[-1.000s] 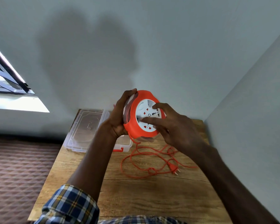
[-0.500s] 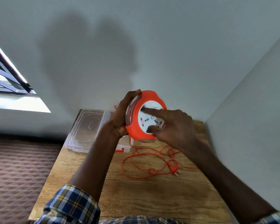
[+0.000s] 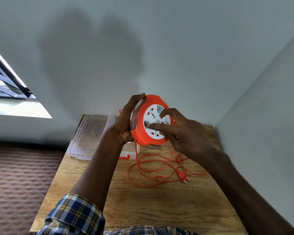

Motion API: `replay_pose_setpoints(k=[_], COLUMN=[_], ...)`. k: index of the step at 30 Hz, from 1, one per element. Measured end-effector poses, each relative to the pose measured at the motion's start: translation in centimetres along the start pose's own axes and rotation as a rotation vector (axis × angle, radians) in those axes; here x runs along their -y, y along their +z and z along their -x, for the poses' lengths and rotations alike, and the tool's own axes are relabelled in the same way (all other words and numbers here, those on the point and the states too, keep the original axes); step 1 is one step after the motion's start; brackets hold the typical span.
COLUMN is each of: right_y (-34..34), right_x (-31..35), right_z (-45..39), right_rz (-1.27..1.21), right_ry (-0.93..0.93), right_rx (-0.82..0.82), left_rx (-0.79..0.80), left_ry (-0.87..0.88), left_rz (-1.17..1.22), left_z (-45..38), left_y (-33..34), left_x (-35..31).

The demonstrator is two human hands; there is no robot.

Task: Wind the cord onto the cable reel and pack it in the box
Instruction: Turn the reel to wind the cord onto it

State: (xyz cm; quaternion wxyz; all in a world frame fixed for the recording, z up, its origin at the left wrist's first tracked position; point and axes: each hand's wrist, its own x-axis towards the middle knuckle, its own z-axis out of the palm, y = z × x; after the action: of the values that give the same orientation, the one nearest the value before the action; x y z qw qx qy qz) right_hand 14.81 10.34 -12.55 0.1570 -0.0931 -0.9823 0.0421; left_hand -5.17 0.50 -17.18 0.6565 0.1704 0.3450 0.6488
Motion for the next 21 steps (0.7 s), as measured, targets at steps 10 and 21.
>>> replay_pose_setpoints(k=[10,21], right_y=[0.2,3.2], right_x=[-0.8,3.3], right_z=[-1.0,-0.1], right_rz=[0.093,-0.119], right_ry=[-0.078,0.474], right_rx=[0.018,-0.172], left_rx=[0.011,-0.013], left_ry=[-0.04,-0.003], left_rz=[-0.015,-0.014], left_z=[0.1,0.3], left_y=[0.4,0.8], left_x=[0.0,0.3])
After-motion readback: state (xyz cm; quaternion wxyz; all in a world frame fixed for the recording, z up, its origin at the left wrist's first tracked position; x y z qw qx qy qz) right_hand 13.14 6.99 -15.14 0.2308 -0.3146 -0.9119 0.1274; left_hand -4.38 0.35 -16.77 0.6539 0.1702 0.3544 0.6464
